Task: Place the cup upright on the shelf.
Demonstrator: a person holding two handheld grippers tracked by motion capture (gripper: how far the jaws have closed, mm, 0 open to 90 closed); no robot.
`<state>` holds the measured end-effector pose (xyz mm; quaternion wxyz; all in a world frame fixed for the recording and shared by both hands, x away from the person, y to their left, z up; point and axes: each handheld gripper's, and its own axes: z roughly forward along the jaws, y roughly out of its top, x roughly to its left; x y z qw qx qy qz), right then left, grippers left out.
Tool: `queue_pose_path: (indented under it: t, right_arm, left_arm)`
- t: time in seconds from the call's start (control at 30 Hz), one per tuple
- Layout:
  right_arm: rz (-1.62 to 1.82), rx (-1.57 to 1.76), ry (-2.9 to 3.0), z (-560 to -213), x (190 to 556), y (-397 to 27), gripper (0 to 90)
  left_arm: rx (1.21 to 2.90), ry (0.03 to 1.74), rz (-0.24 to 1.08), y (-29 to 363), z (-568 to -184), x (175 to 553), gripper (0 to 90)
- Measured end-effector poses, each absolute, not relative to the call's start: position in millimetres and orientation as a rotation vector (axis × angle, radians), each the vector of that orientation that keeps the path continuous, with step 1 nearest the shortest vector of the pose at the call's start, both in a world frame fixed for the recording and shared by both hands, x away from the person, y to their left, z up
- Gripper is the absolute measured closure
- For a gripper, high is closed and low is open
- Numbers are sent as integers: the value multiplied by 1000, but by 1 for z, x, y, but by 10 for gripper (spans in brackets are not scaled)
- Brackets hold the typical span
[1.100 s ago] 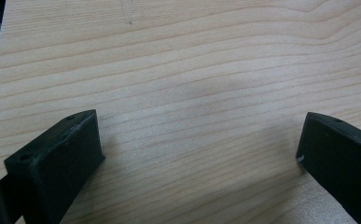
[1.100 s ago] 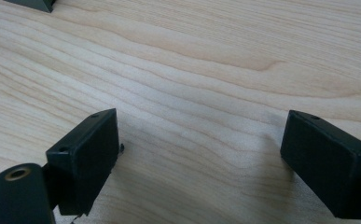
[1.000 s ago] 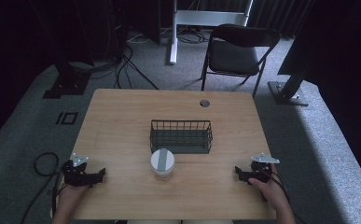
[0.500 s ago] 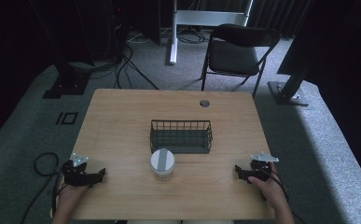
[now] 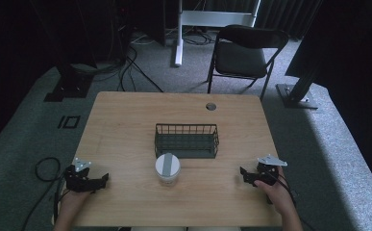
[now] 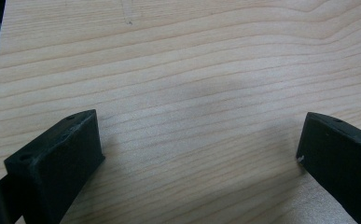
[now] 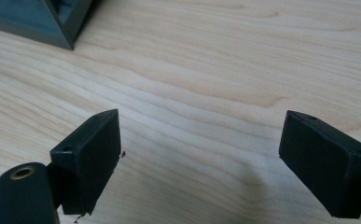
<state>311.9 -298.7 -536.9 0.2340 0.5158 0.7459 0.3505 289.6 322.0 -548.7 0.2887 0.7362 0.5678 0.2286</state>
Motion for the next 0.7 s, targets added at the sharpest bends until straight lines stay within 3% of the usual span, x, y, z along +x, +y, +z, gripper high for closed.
queue_pose_path:
  t: [0.7]
  right_arm:
    - [1066, 1305, 2123, -528, 312, -266, 127]
  left_arm:
    - [1966, 1515, 610, 322, -549, 290, 1]
